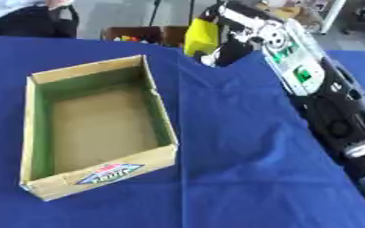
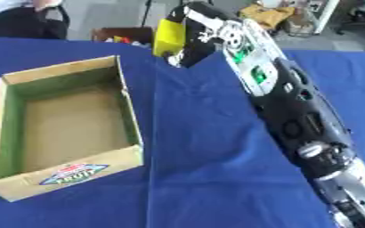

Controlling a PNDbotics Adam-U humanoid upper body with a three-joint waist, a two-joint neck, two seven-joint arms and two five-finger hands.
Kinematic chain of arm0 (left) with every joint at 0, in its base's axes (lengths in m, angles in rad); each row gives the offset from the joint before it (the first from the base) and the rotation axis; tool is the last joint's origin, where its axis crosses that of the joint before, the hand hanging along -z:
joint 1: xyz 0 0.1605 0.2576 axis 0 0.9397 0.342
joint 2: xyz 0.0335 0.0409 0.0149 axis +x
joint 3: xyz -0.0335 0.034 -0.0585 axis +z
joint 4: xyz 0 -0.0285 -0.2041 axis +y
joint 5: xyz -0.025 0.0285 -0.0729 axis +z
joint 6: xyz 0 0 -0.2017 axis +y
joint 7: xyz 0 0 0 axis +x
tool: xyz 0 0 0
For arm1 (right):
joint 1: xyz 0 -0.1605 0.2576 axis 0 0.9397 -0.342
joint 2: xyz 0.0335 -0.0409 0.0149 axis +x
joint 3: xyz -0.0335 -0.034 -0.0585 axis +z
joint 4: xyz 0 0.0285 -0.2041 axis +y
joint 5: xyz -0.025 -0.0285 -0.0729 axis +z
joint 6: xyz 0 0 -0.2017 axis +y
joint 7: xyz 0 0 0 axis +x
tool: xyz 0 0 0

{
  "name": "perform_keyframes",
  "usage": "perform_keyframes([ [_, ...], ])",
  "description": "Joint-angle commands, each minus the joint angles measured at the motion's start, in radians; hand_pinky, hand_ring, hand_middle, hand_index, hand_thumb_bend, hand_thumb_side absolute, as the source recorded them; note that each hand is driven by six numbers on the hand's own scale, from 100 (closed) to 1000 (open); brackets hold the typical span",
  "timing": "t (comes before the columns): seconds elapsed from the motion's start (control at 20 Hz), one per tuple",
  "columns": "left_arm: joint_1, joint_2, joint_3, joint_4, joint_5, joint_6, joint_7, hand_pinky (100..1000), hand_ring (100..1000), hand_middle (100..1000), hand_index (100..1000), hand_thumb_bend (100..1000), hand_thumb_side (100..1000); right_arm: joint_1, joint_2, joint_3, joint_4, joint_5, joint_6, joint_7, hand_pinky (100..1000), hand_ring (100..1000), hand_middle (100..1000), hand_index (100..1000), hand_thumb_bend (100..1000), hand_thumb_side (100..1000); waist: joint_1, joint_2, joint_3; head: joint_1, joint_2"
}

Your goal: Pick up objects on the table and place them in the box.

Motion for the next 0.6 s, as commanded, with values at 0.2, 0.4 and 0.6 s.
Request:
perform_keyframes([
  [0.2, -0.015, 0.023, 0.007, -0.015, 0.012, -0.004, -0.001, 749, 917, 901, 962, 100, 1000, -0.052, 0.007, 0.02, -0.1, -0.007, 0.026, 0.017, 261, 511, 474, 462, 100, 179, -0.018, -0.057, 0.011, -0.018, 0.005],
  [0.4, -0.022, 0.023, 0.006, -0.015, 0.015, -0.012, -0.002, 749, 917, 900, 962, 100, 1000, -0.068, 0.052, 0.036, -0.104, -0.003, 0.035, 0.026, 261, 511, 473, 459, 100, 186, -0.02, -0.063, 0.024, -0.036, 0.005],
  [0.6, -0.035, 0.02, 0.005, -0.015, 0.019, -0.024, -0.004, 752, 918, 901, 961, 100, 1000, -0.08, 0.103, 0.056, -0.096, 0.018, 0.037, 0.031, 261, 510, 473, 458, 100, 191, -0.023, -0.065, 0.038, -0.053, 0.005],
])
